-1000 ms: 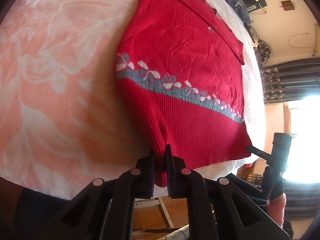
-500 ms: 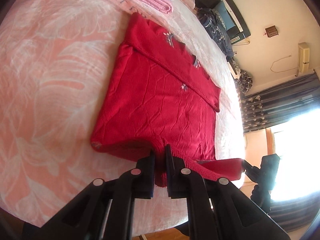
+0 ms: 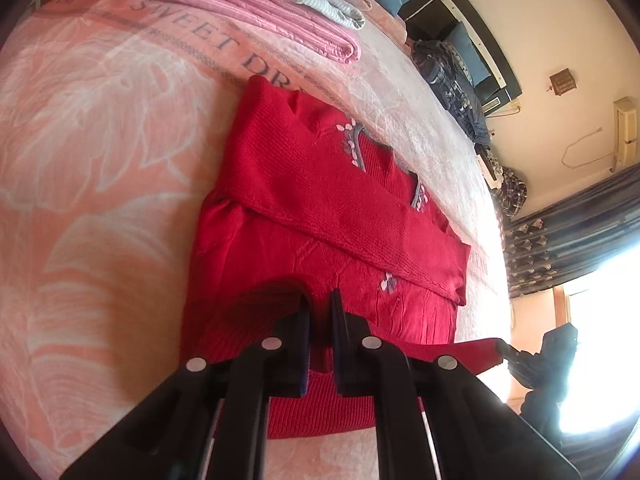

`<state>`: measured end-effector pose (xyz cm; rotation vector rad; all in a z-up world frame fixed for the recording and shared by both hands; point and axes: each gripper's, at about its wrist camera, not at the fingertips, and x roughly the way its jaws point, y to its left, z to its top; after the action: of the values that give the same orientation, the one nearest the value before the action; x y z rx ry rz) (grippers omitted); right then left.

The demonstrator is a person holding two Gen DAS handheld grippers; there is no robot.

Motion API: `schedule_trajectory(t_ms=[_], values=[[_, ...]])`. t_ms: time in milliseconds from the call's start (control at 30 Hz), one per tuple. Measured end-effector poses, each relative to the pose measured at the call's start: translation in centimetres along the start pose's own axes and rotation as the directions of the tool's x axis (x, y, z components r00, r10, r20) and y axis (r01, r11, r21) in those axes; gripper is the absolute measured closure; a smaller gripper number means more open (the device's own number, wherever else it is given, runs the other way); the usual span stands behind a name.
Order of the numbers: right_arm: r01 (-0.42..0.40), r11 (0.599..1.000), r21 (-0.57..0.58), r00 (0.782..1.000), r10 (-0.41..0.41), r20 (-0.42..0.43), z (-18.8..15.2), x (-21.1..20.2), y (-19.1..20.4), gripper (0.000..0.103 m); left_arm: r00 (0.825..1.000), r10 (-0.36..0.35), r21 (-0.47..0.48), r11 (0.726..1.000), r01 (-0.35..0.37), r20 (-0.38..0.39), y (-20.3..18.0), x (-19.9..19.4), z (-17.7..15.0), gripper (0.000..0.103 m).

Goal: Fold small clothes
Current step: 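Lift the ribbed hem with both tools and fold it up toward the collar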

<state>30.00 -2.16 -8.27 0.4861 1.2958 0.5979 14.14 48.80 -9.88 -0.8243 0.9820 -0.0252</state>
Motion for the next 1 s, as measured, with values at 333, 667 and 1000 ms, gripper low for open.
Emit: schedule_trajectory(t_ms=[333,667,1000], values=[[0.003,0.998,0.066,1.0,-0.003,-0.012,7.6,6.2,-2.8,0.099,1.0,-0.019,-0.074,0.997,0.019,0.007,1.5,6.9,6.0,0.093],[0.036,0.995,0.091,0.998,-0.041,0.054,8.9,5.3,-6.6,0.074,0.991,-0.07,-0.132,0.988,0.085,0.115,5.4,5.1,8.7,0.086],[0.01,0.999,-0.041,0.996,-0.006,0.092,9.6,4.0,-3.1,0.074,0.996,-0.033,0.171,0.985,0.019,0.078,0.3,6.0,8.8,0.074]])
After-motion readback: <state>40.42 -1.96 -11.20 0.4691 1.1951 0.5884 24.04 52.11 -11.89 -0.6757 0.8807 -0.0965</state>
